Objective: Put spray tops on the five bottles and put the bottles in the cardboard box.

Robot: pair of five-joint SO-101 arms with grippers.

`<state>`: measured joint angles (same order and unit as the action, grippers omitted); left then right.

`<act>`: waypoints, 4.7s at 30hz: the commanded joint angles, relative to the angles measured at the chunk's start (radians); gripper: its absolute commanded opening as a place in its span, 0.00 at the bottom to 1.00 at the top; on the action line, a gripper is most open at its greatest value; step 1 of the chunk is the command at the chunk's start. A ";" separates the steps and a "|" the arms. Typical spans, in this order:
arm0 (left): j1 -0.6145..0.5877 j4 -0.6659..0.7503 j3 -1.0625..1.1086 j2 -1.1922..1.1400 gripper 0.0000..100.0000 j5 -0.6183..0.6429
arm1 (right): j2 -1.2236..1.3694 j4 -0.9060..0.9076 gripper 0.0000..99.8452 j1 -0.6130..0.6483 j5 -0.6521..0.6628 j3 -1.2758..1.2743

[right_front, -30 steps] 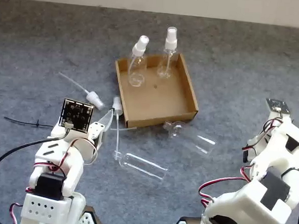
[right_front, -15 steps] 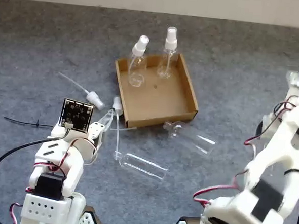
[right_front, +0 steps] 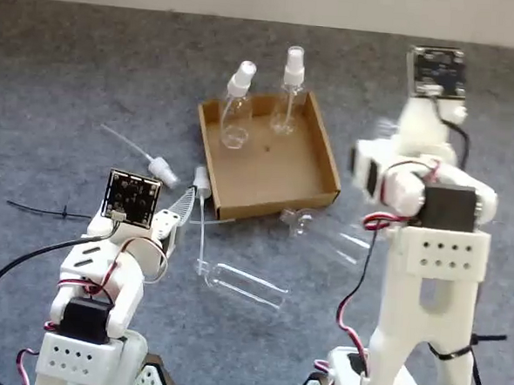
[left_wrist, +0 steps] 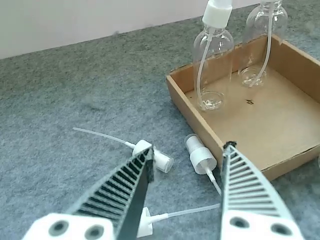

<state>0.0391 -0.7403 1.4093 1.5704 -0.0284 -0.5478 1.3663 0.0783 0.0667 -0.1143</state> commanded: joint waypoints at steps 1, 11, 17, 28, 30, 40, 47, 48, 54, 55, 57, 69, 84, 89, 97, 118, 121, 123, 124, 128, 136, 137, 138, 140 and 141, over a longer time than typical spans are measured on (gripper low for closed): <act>-0.005 -0.049 -0.070 0.013 0.20 -0.008 | -0.039 -0.004 0.00 0.110 -0.043 0.061; 0.168 -0.210 -0.154 0.013 0.22 -0.075 | -0.031 -0.137 0.00 0.332 -0.107 0.059; 0.211 -0.273 -0.193 0.013 0.32 -0.075 | -0.038 -0.369 0.00 0.417 -0.110 -0.119; 0.191 -0.273 -0.185 0.013 0.32 -0.072 | -0.044 -0.595 0.00 0.538 -0.107 -0.390; 0.193 -0.273 -0.185 0.013 0.32 -0.072 | -0.045 -0.593 0.00 0.541 -0.109 -0.400; 0.196 -0.273 -0.185 0.013 0.32 -0.071 | -0.225 -0.816 0.00 0.541 -0.117 -0.613; 0.191 -0.272 -0.183 0.013 0.32 -0.071 | -0.450 -0.869 0.00 0.608 -0.114 -0.840; 0.191 -0.272 -0.182 0.013 0.32 -0.071 | -0.473 -0.866 0.00 0.615 -0.112 -0.854; 0.188 -0.180 -0.113 0.013 0.32 -0.075 | -0.544 -0.739 0.00 0.621 -0.112 -0.855; 0.188 -0.153 -0.094 0.013 0.32 -0.075 | -0.552 -0.728 0.00 0.618 -0.112 -0.857; 0.188 -0.127 -0.079 0.013 0.32 -0.077 | -0.567 -0.720 0.00 0.616 -0.110 -0.857; 0.030 -0.377 -0.344 -0.002 0.32 -0.072 | -0.432 -0.481 0.00 0.406 0.061 -0.779; -0.240 -0.361 -0.845 -0.958 0.30 -0.012 | -0.418 -0.232 0.00 0.406 0.146 -0.685; -0.255 -0.535 -1.058 -1.173 0.26 -0.400 | -0.418 -0.216 0.00 0.410 0.144 -0.691; -0.312 -0.580 -1.187 -1.346 0.26 -0.827 | -0.418 -0.225 0.00 0.412 0.144 -0.742; -0.148 -0.276 -1.222 -1.638 0.26 -1.303 | -0.418 -0.225 0.00 0.412 0.152 -0.743; -0.142 -0.226 -1.251 -1.689 0.26 -1.304 | -0.418 -0.225 0.00 0.412 0.152 -0.743; -0.142 -0.201 -1.271 -1.715 0.26 -1.338 | -0.418 -0.225 0.00 0.412 0.152 -0.743; -0.142 -0.193 -1.274 -1.727 0.27 -1.356 | -0.418 -0.225 0.00 0.412 0.152 -0.743; -0.142 -0.123 -1.268 -1.776 0.30 -1.373 | -0.418 -0.225 0.00 0.412 0.152 -0.743; -0.143 -0.087 -1.274 -1.863 0.30 -1.387 | -0.418 -0.225 0.00 0.412 0.152 -0.743; -0.143 -0.086 -1.274 -1.873 0.30 -1.387 | -0.418 -0.225 0.00 0.412 0.152 -0.743; -0.143 -0.086 -1.274 -1.880 0.29 -1.384 | -0.418 -0.225 0.00 0.412 0.152 -0.743; -0.145 -0.063 -1.268 -1.893 0.29 -1.381 | -0.418 -0.225 0.00 0.412 0.152 -0.743; -0.148 -0.054 -1.267 -1.899 0.29 -1.379 | -0.418 -0.225 0.00 0.412 0.152 -0.743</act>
<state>-0.1204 -0.8401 0.1803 -0.3245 -1.3295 -0.9682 1.1454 0.4941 0.2094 -0.8646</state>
